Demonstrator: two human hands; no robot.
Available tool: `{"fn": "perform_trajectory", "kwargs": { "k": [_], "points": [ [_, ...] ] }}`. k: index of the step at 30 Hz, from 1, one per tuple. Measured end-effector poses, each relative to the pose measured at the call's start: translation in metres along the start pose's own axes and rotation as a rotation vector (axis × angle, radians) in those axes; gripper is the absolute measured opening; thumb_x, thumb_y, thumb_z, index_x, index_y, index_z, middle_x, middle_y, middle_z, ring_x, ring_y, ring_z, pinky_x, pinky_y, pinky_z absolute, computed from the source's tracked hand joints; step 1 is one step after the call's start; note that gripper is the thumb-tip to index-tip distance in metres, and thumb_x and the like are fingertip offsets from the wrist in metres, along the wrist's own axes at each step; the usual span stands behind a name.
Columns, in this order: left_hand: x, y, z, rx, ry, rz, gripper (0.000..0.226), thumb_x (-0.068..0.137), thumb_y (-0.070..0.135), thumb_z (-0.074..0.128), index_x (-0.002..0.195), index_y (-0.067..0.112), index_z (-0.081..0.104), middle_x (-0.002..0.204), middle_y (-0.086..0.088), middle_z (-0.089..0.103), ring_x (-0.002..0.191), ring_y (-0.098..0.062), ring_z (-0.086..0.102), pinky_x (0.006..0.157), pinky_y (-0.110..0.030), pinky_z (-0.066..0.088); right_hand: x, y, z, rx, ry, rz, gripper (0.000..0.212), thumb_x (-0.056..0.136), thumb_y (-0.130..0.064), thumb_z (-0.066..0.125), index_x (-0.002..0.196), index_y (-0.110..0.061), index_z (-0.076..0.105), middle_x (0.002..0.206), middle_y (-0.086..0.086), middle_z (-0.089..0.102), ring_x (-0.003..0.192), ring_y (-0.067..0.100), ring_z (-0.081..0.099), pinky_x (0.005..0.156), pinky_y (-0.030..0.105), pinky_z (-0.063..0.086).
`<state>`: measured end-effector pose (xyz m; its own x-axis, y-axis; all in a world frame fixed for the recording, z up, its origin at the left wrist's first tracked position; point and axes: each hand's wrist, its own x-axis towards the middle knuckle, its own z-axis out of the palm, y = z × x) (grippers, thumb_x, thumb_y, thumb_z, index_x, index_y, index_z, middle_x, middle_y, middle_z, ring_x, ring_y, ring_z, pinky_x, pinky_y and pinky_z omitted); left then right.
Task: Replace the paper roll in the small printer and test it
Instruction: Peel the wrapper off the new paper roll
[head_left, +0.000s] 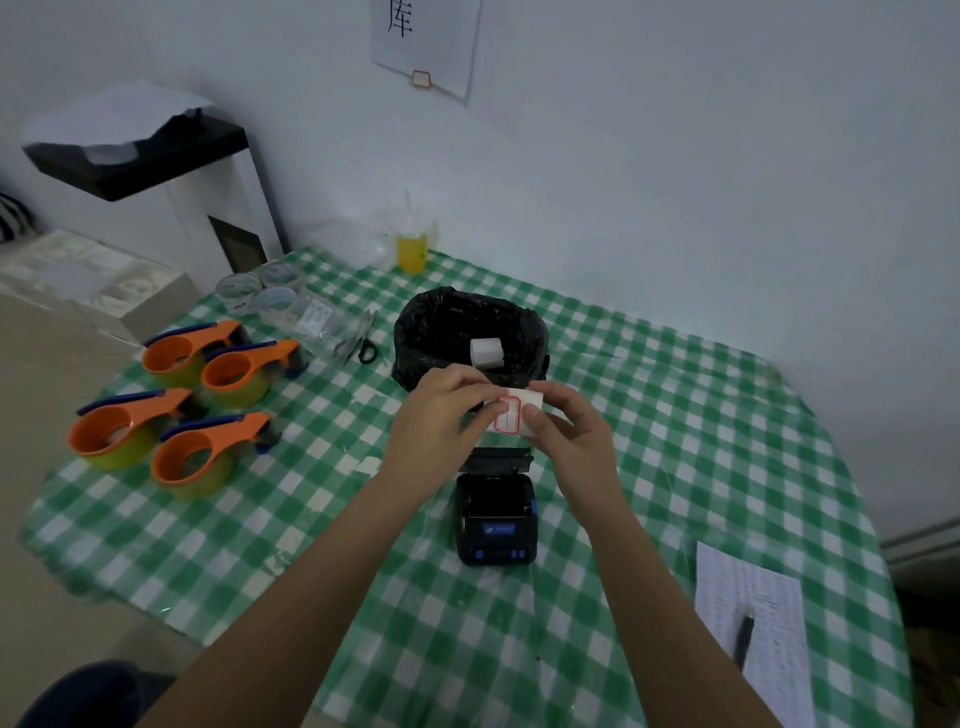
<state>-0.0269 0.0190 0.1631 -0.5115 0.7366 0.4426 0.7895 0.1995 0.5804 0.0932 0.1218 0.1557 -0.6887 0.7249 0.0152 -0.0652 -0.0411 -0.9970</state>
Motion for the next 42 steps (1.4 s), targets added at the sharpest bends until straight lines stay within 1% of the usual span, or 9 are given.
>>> {"fn": "perform_trajectory", "kwargs": {
  "k": [5,10,14,17,24,31,35,39,42],
  "points": [
    [0.001,0.004,-0.001,-0.114,0.004,-0.103,0.021,0.084,0.028,0.063,0.100,0.017,0.072,0.099,0.000,0.067,0.097,-0.018,0.056,0.083,-0.034,0.051,0.000,0.001,0.001,-0.095,0.021,-0.042,0.022,0.086,-0.013,0.064,0.103,-0.028,0.064,0.107,0.008,0.068,0.098,0.027,0.066,0.087,0.045,0.055],
    [0.003,0.006,-0.001,-0.046,-0.050,-0.165,0.014,0.086,0.027,0.061,0.092,0.020,0.071,0.095,0.003,0.066,0.096,-0.016,0.056,0.077,-0.033,0.051,-0.001,0.005,0.003,-0.263,0.060,-0.052,0.019,0.086,-0.020,0.065,0.104,-0.027,0.064,0.105,0.002,0.068,0.095,0.023,0.066,0.085,0.044,0.056],
    [0.003,0.003,0.004,-0.133,-0.092,-0.145,0.010,0.089,0.020,0.056,0.092,0.018,0.065,0.092,0.004,0.060,0.091,-0.014,0.056,0.079,-0.035,0.053,-0.001,0.006,0.006,-0.134,0.076,0.035,0.010,0.087,-0.020,0.063,0.096,-0.024,0.066,0.095,0.004,0.069,0.083,0.018,0.070,0.073,0.037,0.060],
    [0.005,0.003,0.005,-0.225,-0.097,-0.216,0.010,0.090,0.016,0.053,0.089,0.017,0.063,0.092,0.004,0.058,0.088,-0.011,0.056,0.080,-0.028,0.050,-0.002,0.004,0.010,-0.064,0.101,0.091,0.006,0.086,-0.021,0.064,0.090,-0.024,0.067,0.092,0.004,0.068,0.078,0.009,0.070,0.064,0.025,0.059],
    [0.005,0.005,0.000,-0.435,-0.112,-0.274,0.009,0.086,0.015,0.060,0.083,0.023,0.060,0.085,0.009,0.061,0.087,-0.009,0.058,0.076,-0.006,0.043,-0.003,0.002,0.011,0.001,0.098,0.166,0.010,0.089,-0.019,0.059,0.091,-0.015,0.068,0.094,0.008,0.067,0.082,0.012,0.066,0.059,0.021,0.057],
    [0.008,-0.007,0.004,-0.475,-0.041,-0.329,0.015,0.088,0.012,0.057,0.079,0.023,0.061,0.082,0.011,0.062,0.081,-0.003,0.059,0.074,-0.011,0.045,0.002,0.009,0.008,0.054,0.148,0.263,0.007,0.088,-0.020,0.061,0.090,-0.017,0.067,0.101,0.008,0.067,0.096,0.021,0.064,0.065,0.027,0.060],
    [0.012,-0.021,0.012,-0.515,0.019,-0.437,0.009,0.088,0.012,0.058,0.084,0.019,0.062,0.078,0.014,0.060,0.071,0.009,0.056,0.066,-0.003,0.044,0.014,0.017,0.004,0.092,0.214,0.350,0.014,0.087,-0.022,0.063,0.098,-0.013,0.065,0.109,0.009,0.062,0.101,0.024,0.061,0.067,0.027,0.059],
    [0.020,-0.042,0.027,-0.439,0.017,-0.561,0.010,0.089,0.016,0.057,0.098,0.020,0.059,0.079,0.004,0.059,0.073,-0.010,0.056,0.063,-0.017,0.046,0.034,0.029,-0.005,0.129,0.257,0.460,0.025,0.086,-0.025,0.065,0.105,-0.009,0.062,0.120,0.013,0.057,0.109,0.030,0.059,0.066,0.027,0.060],
    [0.034,-0.058,0.041,-0.406,-0.017,-0.617,0.015,0.088,0.015,0.057,0.103,0.013,0.060,0.086,-0.003,0.061,0.081,-0.023,0.060,0.074,-0.035,0.051,0.050,0.040,-0.012,0.162,0.282,0.510,0.028,0.084,-0.025,0.066,0.106,-0.008,0.062,0.125,0.016,0.055,0.112,0.032,0.058,0.067,0.029,0.060]
  ]
}}
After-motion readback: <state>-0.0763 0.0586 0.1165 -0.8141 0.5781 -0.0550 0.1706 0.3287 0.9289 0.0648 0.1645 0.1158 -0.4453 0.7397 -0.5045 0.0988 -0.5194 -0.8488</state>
